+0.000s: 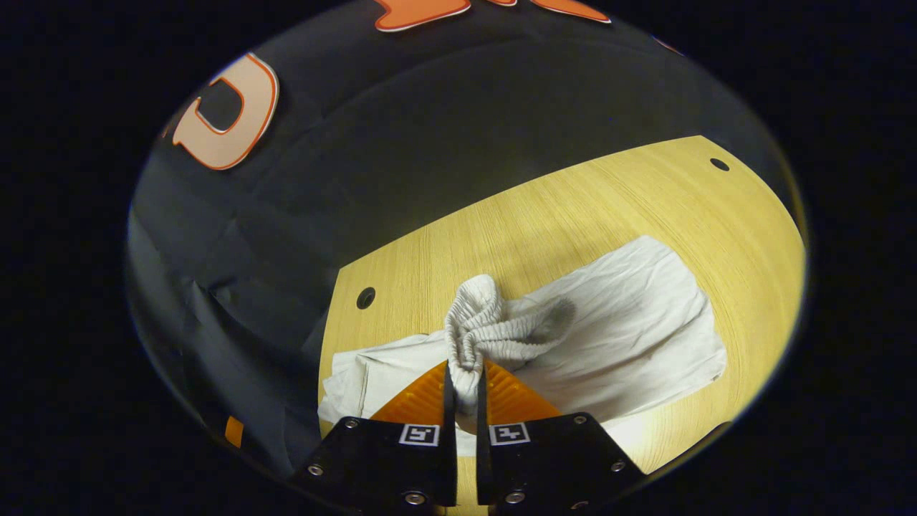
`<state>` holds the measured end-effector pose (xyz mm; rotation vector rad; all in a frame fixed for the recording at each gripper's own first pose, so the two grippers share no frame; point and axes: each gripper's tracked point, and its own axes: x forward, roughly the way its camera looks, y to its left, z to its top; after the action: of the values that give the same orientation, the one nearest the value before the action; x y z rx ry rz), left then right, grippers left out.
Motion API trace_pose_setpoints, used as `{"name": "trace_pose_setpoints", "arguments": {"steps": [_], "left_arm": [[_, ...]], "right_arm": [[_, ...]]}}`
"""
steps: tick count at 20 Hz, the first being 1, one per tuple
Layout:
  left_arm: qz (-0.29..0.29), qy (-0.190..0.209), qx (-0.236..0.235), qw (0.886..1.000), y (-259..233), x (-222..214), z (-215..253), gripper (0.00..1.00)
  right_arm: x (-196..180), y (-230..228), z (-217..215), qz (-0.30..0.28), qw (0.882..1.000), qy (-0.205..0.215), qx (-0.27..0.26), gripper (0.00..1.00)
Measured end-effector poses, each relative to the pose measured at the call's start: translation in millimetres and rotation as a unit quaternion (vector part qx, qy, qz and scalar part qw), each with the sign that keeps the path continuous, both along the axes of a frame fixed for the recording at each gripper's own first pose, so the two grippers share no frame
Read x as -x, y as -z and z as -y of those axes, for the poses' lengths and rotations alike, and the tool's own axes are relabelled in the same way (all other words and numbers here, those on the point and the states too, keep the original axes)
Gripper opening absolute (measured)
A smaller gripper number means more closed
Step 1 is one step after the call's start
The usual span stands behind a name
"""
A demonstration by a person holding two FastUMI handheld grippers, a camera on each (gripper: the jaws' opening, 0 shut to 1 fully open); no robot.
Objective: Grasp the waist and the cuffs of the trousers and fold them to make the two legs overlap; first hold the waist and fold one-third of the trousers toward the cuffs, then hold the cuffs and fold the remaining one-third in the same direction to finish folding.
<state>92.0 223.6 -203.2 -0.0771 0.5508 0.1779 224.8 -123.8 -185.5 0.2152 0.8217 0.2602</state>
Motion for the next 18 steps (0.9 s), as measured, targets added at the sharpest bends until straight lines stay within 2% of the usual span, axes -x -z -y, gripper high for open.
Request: {"name": "trace_pose_setpoints", "arguments": {"steps": [2, 3, 5, 6, 7, 9, 11, 13, 18], "left_arm": [[-0.009, -0.003, 0.013, 1.000, 6.9, 5.7, 0.1, 1.00], [-0.014, -0.004, 0.019, 1.000, 12.5, 7.3, 1.4, 1.00], [-0.023, -0.004, 0.031, 0.999, 19.9, 11.3, 4.2, 1.00], [-0.026, -0.005, 0.039, 0.999, 24.4, 11.5, 6.7, 1.00], [-0.029, -0.004, 0.046, 0.999, 28.0, 11.2, 9.8, 1.00], [-0.048, -0.010, 0.062, 0.997, 43.8, 16.5, 12.6, 1.00], [-0.066, -0.018, 0.105, 0.992, 55.4, 25.9, 21.9, 1.00], [-0.080, -0.032, 0.167, 0.982, 67.4, 27.2, 39.6, 1.00], [-0.097, -0.086, 0.330, 0.935, 93.2, 29.6, 76.2, 1.00]], "right_arm": [[0.6, -0.2, 0.3, -0.013, 1.000, -0.012, 0.000, 0.18], [-0.3, 0.9, 0.8, -0.017, 1.000, -0.019, -0.002, 0.14], [-2.9, -3.6, -1.5, -0.023, 0.999, -0.034, -0.015, 0.51], [-4.7, -7.0, -0.9, -0.024, 0.999, -0.038, -0.020, 0.60], [-1.0, -8.5, -0.1, -0.025, 0.998, -0.043, -0.024, 0.79], [3.5, -5.3, 1.6, -0.029, 0.998, -0.048, -0.023, 0.94], [12.6, 4.5, -8.0, -0.031, 0.998, -0.054, -0.023, 0.98], [16.5, 6.1, -1.3, -0.037, 0.998, -0.054, -0.026, 0.99], [24.3, 15.3, 32.4, -0.068, 0.996, -0.051, -0.029, 0.98]]}}
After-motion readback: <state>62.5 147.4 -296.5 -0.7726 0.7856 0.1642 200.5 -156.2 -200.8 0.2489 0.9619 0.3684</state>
